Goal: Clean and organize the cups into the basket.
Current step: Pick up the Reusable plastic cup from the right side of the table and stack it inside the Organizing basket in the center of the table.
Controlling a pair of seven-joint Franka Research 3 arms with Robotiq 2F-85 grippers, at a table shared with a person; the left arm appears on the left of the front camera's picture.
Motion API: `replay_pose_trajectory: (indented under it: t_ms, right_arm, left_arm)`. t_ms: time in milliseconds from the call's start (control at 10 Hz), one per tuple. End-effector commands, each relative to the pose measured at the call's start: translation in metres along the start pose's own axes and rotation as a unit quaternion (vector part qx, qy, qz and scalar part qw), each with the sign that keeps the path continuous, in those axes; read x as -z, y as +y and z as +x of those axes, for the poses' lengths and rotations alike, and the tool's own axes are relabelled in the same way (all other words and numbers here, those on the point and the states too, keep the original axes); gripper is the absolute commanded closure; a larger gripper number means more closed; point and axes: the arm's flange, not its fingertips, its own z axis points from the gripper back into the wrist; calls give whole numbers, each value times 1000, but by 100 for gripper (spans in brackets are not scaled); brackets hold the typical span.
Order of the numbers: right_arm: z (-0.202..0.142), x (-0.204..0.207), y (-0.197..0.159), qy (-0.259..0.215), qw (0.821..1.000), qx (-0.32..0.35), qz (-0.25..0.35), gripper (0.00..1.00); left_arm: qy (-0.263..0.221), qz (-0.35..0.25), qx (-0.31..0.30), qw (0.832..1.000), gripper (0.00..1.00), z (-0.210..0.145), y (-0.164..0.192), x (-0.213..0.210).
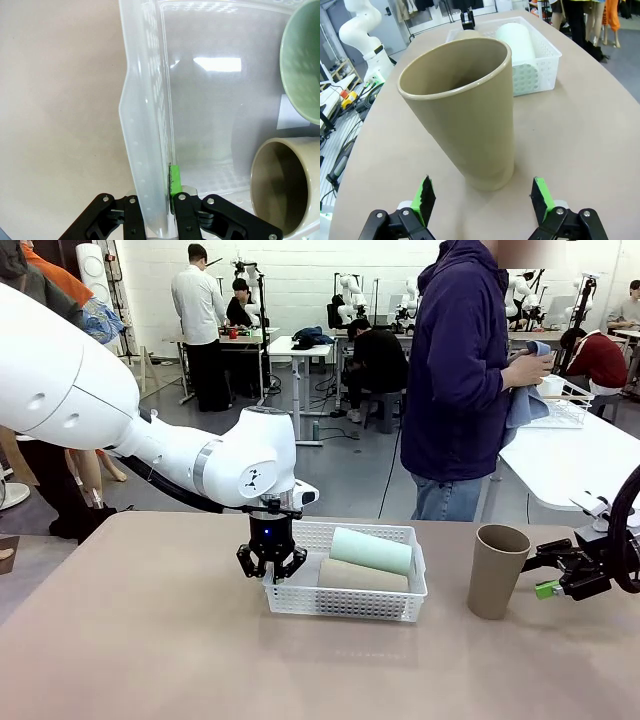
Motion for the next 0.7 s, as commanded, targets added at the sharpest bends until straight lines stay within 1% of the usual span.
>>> replay_pose_trajectory:
  t_ms: [0, 300, 600]
  right_arm:
    - [0, 0, 0, 0, 1000, 0, 0, 0]
    - [-1, 25, -7, 8, 1000, -28, 6, 0]
    - [-2, 32, -10, 1, 999, -54, 4, 0]
  left_arm:
    - [2, 3, 5, 1000, 100, -2, 1, 1]
    - [2, 3, 5, 1000, 100, -2, 1, 1]
    - [2, 3, 5, 1000, 100, -2, 1, 1]
